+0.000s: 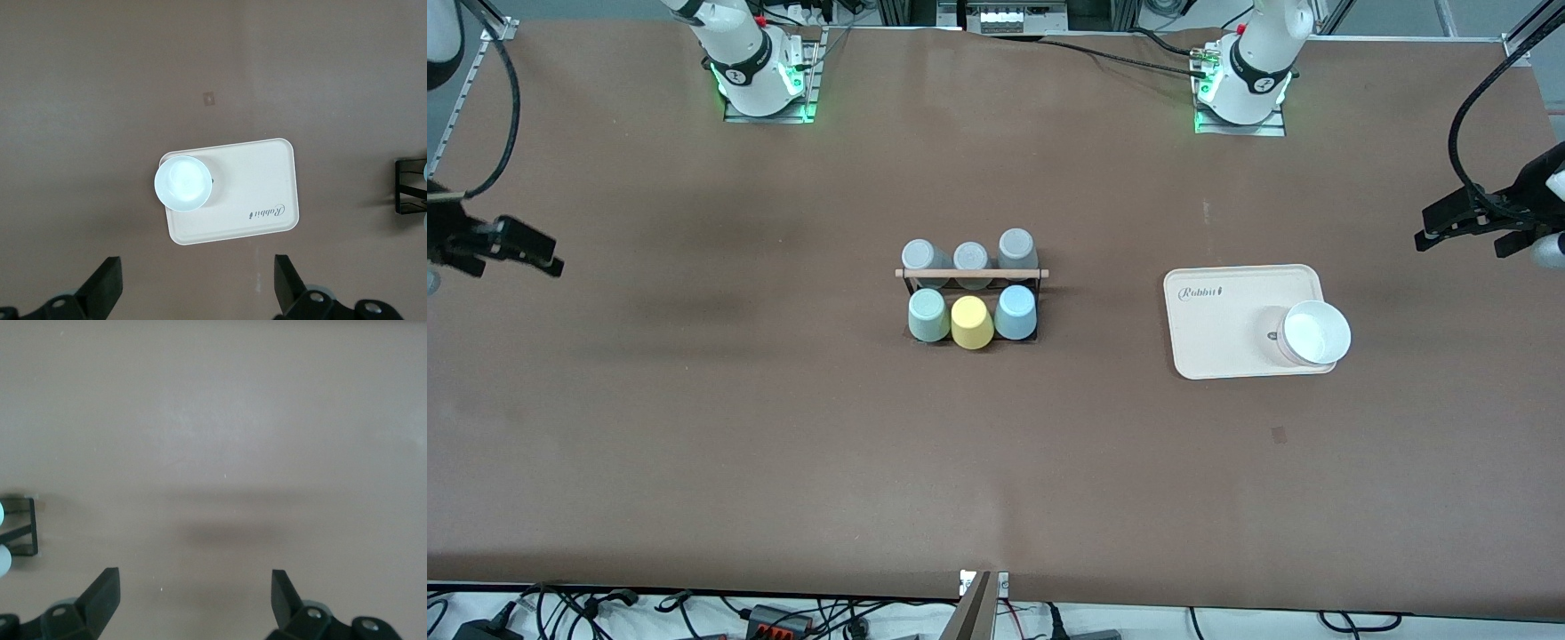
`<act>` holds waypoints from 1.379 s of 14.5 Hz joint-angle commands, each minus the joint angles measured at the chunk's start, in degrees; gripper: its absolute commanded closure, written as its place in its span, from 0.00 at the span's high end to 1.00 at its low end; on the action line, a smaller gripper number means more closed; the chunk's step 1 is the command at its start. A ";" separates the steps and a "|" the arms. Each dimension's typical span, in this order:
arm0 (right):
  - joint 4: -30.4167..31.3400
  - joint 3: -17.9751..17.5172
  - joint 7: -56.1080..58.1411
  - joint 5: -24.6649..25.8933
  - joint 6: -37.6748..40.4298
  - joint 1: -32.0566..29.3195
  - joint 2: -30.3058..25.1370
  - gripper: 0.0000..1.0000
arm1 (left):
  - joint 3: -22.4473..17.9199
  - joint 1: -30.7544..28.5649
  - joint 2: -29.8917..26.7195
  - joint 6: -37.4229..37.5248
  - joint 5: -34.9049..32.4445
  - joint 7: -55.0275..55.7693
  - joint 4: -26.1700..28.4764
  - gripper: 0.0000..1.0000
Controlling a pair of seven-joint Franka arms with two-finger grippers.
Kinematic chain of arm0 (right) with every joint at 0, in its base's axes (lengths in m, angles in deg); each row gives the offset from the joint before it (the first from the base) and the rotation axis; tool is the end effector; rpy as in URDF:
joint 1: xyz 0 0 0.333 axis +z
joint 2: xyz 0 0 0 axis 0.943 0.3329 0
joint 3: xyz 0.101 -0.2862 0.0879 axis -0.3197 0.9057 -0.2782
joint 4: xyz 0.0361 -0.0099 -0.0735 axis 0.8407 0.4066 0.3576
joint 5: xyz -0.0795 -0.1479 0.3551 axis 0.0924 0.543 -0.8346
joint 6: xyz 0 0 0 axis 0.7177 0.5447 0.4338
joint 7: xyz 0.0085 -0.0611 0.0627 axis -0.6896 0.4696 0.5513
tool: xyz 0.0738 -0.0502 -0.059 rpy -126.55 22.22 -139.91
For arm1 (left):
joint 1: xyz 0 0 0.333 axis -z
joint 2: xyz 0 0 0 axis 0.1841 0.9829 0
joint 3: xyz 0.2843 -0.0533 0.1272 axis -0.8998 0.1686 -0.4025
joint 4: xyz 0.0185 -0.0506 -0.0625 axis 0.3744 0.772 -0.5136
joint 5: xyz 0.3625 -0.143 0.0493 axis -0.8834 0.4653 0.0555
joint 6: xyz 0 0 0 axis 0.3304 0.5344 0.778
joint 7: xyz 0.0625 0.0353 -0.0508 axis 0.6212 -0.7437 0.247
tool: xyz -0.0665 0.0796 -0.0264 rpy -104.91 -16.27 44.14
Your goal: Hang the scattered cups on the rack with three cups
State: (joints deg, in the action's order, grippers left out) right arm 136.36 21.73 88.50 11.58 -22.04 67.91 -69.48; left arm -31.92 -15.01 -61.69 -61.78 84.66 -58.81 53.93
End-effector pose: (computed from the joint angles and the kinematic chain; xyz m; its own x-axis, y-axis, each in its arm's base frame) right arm 0.5864 -0.0260 0.5882 0.9995 0.0065 0.0300 0.0064 -1.0000 0.0031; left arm 0.5791 0.0183 0.6155 0.9984 -0.0559 0.0012 -0.0559 -0.9973 0.0470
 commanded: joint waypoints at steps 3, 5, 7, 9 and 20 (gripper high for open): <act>12.04 -0.66 1.08 0.25 -3.14 -0.78 -8.67 1.00 | -6.60 6.68 0.87 0.53 0.29 0.66 -1.94 1.00; 11.96 -0.66 0.55 0.08 -2.62 -0.78 -9.20 1.00 | -6.52 6.69 0.87 0.61 0.29 0.75 -1.86 1.00; 11.52 -0.92 0.29 0.16 -2.17 -0.52 -9.20 1.00 | -6.34 6.25 0.87 0.61 0.29 0.75 -1.86 1.00; 11.52 -0.66 0.28 0.08 -2.09 -0.69 -9.46 1.00 | -6.34 5.98 0.78 0.79 0.29 0.66 -1.86 1.00; 11.61 -0.75 0.90 0.25 -1.47 -0.51 -10.25 1.00 | -6.08 5.02 -4.58 0.26 -0.76 0.83 4.56 1.00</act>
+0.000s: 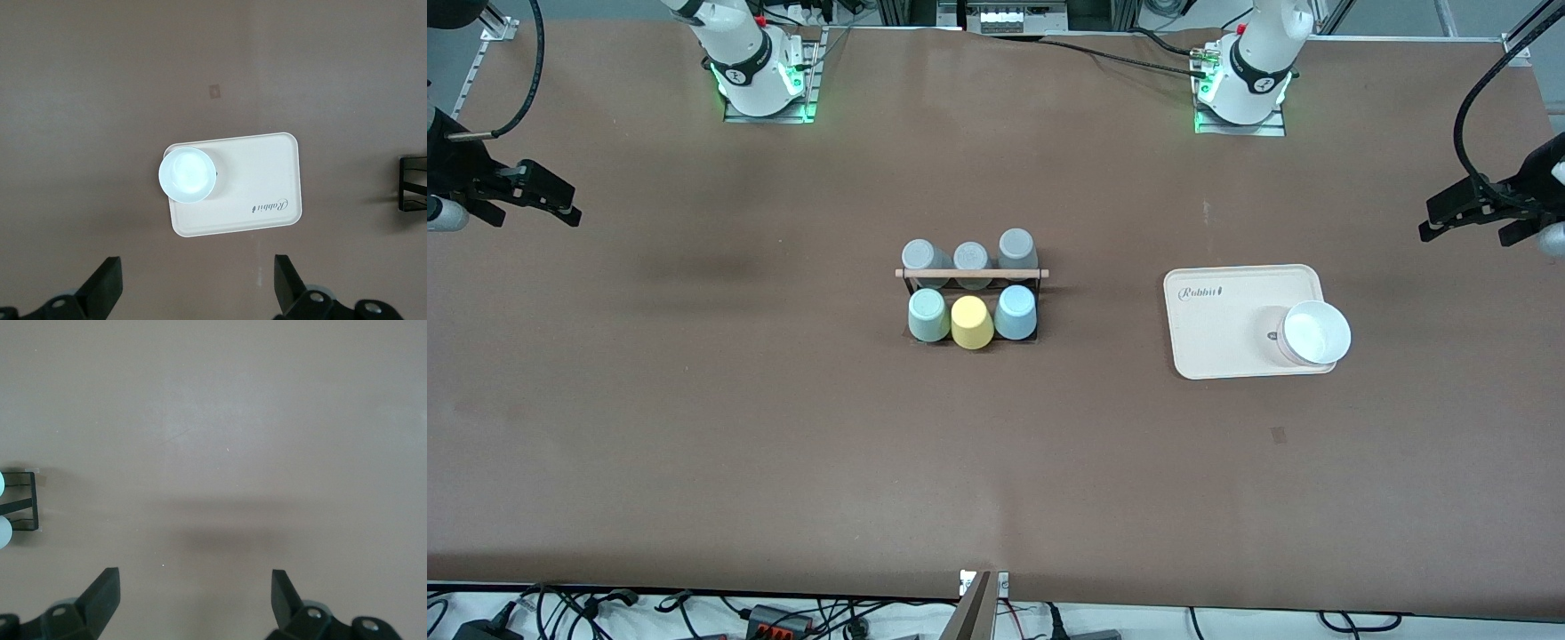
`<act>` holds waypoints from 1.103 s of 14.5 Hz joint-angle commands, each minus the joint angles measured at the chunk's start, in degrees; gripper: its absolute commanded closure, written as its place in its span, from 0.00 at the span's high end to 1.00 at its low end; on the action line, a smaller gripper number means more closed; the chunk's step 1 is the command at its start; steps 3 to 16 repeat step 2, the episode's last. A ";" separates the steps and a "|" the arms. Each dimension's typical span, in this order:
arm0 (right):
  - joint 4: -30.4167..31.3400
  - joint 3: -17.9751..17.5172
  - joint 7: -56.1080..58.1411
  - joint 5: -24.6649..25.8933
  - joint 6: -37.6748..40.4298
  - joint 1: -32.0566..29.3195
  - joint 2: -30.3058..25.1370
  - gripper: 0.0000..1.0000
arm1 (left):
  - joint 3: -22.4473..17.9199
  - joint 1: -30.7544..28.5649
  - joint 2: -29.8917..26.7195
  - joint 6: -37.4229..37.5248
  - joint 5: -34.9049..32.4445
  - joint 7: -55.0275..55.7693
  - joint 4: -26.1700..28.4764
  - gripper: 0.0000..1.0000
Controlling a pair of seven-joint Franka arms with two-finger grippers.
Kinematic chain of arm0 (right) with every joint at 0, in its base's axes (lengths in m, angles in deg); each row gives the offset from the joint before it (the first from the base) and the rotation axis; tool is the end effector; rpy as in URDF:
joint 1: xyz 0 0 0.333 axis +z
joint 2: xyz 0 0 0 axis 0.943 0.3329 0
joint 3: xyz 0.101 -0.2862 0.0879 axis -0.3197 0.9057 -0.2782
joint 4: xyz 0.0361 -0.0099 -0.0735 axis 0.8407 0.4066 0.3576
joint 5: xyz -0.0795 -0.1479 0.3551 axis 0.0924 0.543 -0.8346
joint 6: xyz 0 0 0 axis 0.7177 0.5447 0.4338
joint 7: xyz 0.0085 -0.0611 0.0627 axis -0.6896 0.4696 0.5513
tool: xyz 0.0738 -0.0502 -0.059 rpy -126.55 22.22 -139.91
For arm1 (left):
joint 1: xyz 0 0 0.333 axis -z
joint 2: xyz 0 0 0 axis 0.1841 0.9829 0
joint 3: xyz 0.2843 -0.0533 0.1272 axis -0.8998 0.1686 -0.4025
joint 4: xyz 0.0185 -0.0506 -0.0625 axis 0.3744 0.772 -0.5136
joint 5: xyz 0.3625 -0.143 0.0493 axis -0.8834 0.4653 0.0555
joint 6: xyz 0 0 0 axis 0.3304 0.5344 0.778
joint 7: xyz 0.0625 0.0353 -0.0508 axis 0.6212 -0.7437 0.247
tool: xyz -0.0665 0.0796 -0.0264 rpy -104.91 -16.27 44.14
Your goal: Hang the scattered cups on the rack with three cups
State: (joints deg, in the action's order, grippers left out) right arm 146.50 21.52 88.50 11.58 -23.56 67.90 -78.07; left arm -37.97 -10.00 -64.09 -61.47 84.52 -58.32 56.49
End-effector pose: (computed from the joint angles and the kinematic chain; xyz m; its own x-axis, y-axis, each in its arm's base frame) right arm 0.5404 -0.0219 0.5901 0.9995 0.0100 0.0295 0.0099 -0.9999 0.0037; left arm 0.5651 0.0266 0.6179 0.9995 -0.0297 -0.0080 -0.0293 -0.9988 0.0396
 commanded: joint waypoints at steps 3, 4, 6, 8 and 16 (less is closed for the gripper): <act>1.47 -0.63 0.99 0.25 -0.04 -0.41 -1.66 1.00 | -0.03 0.01 -2.17 -0.05 -0.62 0.35 2.00 1.00; 1.47 -0.63 0.99 0.25 -0.04 -0.41 -1.66 1.00 | -0.03 0.01 -2.17 -0.05 -0.62 0.35 2.00 1.00; 1.47 -0.63 0.99 0.25 -0.04 -0.41 -1.66 1.00 | -0.03 0.01 -2.17 -0.05 -0.62 0.35 2.00 1.00; 1.47 -0.63 0.99 0.25 -0.04 -0.41 -1.66 1.00 | -0.03 0.01 -2.17 -0.05 -0.62 0.35 2.00 1.00; 1.47 -0.63 0.99 0.25 -0.04 -0.41 -1.66 1.00 | -0.03 0.01 -2.17 -0.05 -0.62 0.35 2.00 1.00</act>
